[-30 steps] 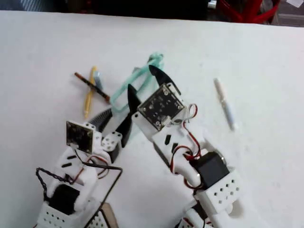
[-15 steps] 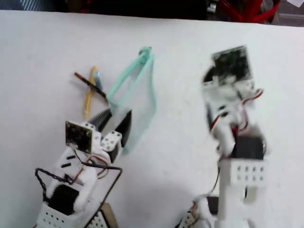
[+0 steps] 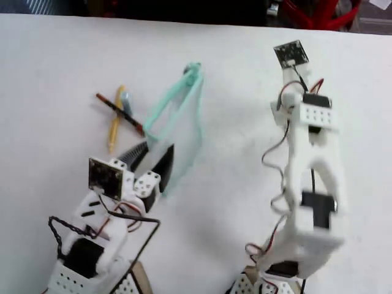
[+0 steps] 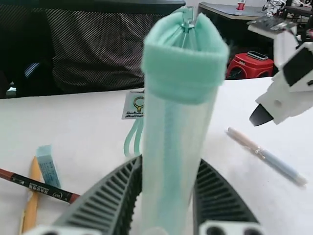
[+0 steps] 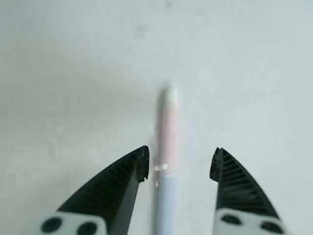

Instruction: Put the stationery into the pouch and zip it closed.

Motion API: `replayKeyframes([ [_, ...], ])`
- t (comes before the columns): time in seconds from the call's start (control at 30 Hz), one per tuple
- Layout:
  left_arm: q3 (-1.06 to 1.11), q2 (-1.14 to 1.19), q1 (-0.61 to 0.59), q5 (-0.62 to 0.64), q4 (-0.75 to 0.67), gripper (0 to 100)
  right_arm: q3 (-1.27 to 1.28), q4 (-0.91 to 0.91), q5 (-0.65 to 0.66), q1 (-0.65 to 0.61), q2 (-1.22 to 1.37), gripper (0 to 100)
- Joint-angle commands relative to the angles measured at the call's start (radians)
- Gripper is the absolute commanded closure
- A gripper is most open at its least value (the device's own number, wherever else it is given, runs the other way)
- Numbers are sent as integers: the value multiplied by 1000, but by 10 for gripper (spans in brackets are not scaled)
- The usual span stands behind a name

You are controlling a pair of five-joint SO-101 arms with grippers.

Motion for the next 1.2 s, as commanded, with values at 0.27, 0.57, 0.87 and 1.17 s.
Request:
replayKeyframes([
  [0.27,-6,-1,51,-46,-21,858,-672,254,6,-13,479,797],
  [0.57,-9,-1,51,-44,-21,857,-1051,438,14,-44,722,978],
  [0.87,-11,-1,50,-35,-44,856,-1488,759,14,-30,753,981],
  [1.17,-28,-1,-19,103,-43,783,-1613,826,6,-77,504,981],
])
